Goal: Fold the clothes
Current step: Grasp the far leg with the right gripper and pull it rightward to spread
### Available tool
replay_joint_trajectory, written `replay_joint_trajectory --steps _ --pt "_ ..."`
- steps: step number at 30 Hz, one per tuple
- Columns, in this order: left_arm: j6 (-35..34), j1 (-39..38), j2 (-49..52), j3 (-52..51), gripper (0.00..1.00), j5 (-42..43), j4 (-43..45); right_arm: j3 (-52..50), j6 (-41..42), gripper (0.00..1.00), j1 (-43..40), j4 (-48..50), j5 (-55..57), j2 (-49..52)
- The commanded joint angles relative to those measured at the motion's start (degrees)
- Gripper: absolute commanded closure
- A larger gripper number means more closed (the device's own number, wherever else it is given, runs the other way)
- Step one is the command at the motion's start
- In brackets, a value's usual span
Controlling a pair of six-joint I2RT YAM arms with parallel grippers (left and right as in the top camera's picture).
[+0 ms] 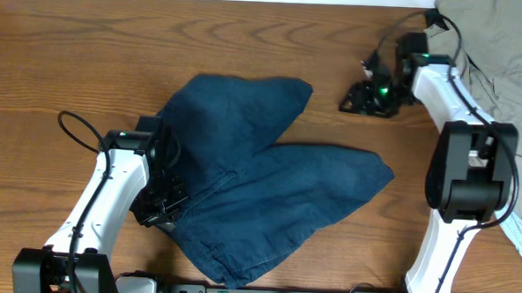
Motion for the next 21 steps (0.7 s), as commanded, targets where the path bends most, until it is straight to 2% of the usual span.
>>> replay_joint_trajectory --steps 1,7,9,10,12,13,17,21 --pt "0.72 0.24 0.33 -0.42 0.94 -1.92 -0.42 0.37 -1.11 0.36 4.63 2.36 -5.18 1.64" --pt "0.72 0.24 0.33 -0.42 0.94 -1.92 -0.42 0.37 5.88 0.35 9.77 11.69 -4.7 5.2" --pt "0.72 0.24 0.33 -0.42 0.94 -1.92 -0.42 0.37 8.87 0.39 10.69 14.19 -4.72 6.62" --pt "0.72 0.24 0.33 -0.42 0.94 -1.95 -0.42 0.37 10.6 0.54 11.15 15.78 -4.68 7.54" --pt "0.72 0.24 0.33 -0.42 0.94 -1.95 -0.33 0.37 12.11 0.92 11.39 17.7 -4.02 8.57" --pt "0.7 0.24 0.33 -0.42 0.94 -1.92 0.02 0.39 12.94 0.99 11.37 18.12 -2.51 8.68" --pt "1.31 0.24 0.33 -0.42 0.94 -1.44 4.48 0.96 14.05 0.99 8.76 17.14 6.88 6.08" --pt "5.62 0.24 0.5 -0.37 0.94 2.64 12.15 1.4 17.07 0.99 3.21 13.11 18.01 -0.74"
